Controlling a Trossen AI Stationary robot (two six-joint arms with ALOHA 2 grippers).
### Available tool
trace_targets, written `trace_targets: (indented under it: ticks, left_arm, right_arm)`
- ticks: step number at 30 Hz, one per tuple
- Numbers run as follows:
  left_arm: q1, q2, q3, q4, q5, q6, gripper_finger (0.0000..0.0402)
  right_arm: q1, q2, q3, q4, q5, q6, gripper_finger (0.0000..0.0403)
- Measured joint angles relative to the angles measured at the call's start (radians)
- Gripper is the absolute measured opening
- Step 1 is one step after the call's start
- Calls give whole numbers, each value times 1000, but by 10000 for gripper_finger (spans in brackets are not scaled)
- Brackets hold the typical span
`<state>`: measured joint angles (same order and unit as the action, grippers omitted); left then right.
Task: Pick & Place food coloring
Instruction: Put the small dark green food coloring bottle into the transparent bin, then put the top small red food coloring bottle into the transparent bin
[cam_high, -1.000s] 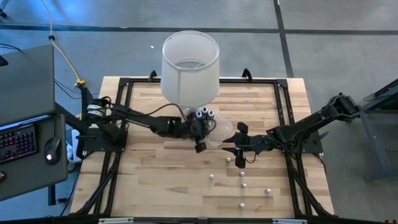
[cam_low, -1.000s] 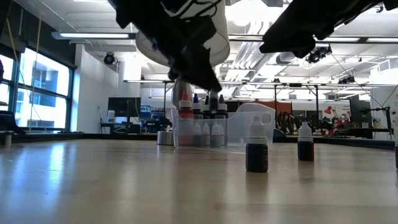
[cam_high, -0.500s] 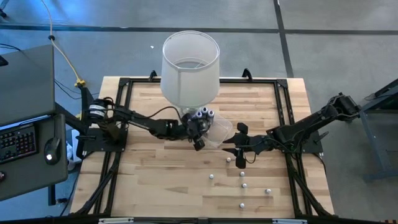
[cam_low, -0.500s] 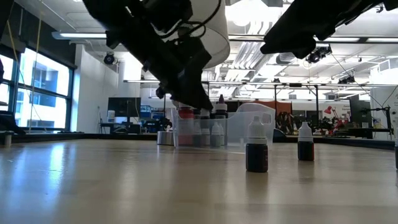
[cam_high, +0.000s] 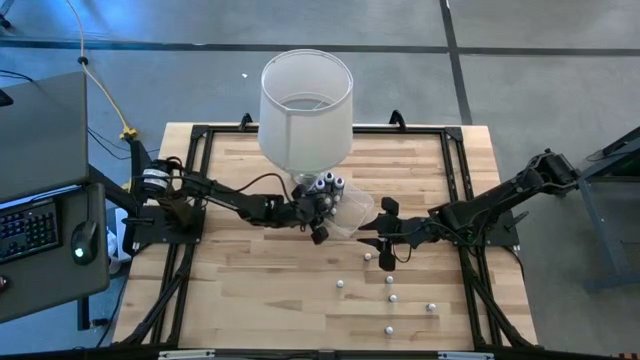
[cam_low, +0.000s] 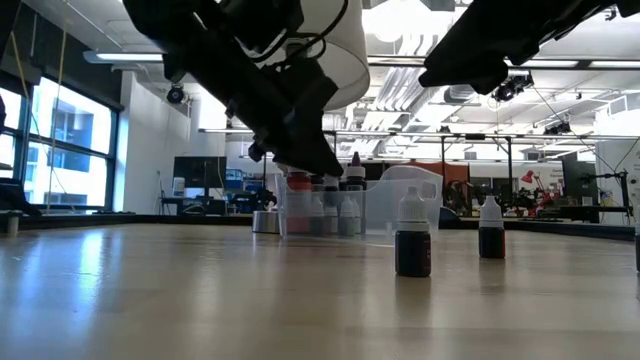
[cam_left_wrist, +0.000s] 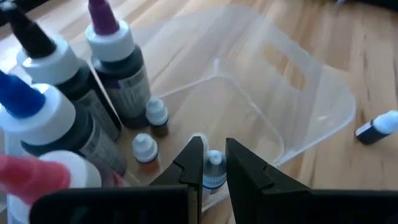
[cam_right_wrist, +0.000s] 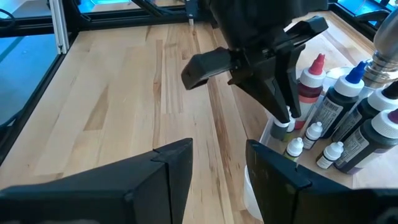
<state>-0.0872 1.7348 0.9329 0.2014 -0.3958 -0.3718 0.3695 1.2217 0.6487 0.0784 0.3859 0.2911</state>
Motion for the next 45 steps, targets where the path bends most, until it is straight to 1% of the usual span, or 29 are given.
trace_targets:
  ticks: [11,18,21,30,39,42,45]
  left_arm:
    - [1,74,0,38,-9,-30,37]
    - [2,87,2,49,-3,-27,39]
    - [2,87,2,46,-2,-20,48]
    - [2,87,3,39,-3,-17,93]
    - [2,87,3,38,-10,-15,99]
    - [2,88,16,26,7,8,99]
    - [2,91,40,17,58,37,99]
  right_arm:
    - [0,0,0,1,0,-1,142]
    - [0,0,0,0,0,0,142]
    - [0,0,0,1,0,0,142]
    - [0,0,0,1,0,0,142]
    - [0,0,0,1,0,0,142]
    - [0,0,0,1,0,0,142]
    - [0,0,0,1,0,0,142]
